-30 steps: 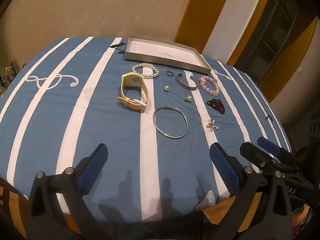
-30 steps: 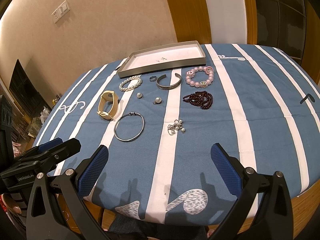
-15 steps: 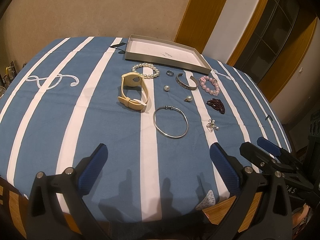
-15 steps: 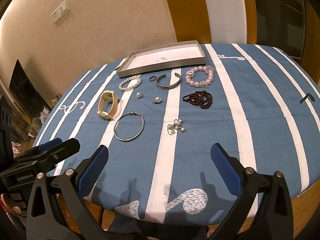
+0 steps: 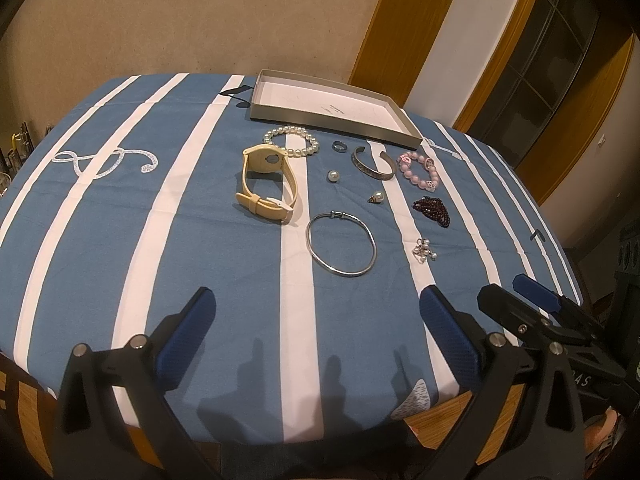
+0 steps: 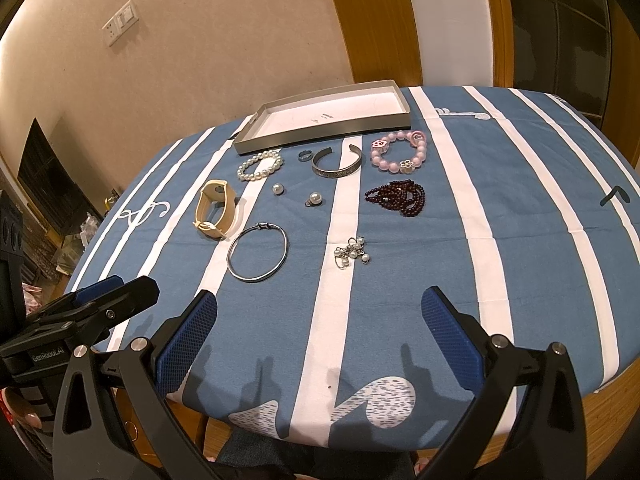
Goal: Organize jewelry
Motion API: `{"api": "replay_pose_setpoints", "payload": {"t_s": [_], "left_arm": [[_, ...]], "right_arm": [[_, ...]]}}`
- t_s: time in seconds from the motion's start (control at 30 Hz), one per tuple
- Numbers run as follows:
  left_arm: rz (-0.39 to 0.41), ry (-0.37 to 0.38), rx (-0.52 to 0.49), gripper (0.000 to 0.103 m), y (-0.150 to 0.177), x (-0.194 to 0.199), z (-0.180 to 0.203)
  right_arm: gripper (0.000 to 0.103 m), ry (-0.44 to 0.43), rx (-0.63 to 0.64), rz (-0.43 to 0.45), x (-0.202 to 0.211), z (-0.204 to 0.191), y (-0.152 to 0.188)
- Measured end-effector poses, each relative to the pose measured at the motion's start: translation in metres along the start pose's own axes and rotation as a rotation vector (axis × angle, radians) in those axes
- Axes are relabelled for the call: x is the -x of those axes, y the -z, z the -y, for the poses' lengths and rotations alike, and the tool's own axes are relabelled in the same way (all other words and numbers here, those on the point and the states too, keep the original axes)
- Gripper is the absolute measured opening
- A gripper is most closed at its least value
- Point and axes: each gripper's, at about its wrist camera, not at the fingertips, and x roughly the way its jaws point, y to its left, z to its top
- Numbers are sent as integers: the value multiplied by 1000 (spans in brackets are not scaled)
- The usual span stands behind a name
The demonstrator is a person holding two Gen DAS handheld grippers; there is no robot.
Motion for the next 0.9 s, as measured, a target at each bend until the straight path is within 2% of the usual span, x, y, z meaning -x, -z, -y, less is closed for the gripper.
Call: {"api": "replay_pose_setpoints", "payload": {"t_s": [0.43, 0.6, 0.7, 0.8, 0.9], "left_arm": [[-3, -16, 15, 101, 4, -3, -5], [-3, -32, 8, 101, 3, -10, -13], [0, -53, -2, 101, 3, -14, -15], [-8, -63, 4, 101, 2, -21, -20], [-24, -62, 18, 101, 1, -28, -26]], "right_arm": [[100, 3, 16, 3, -15, 1, 2], [75, 42, 52, -5, -35, 0, 0], [64, 63, 63, -23, -53, 3, -2], [55, 75, 52, -55, -68, 9, -5], [51, 90, 58, -75, -81, 10, -8]]}}
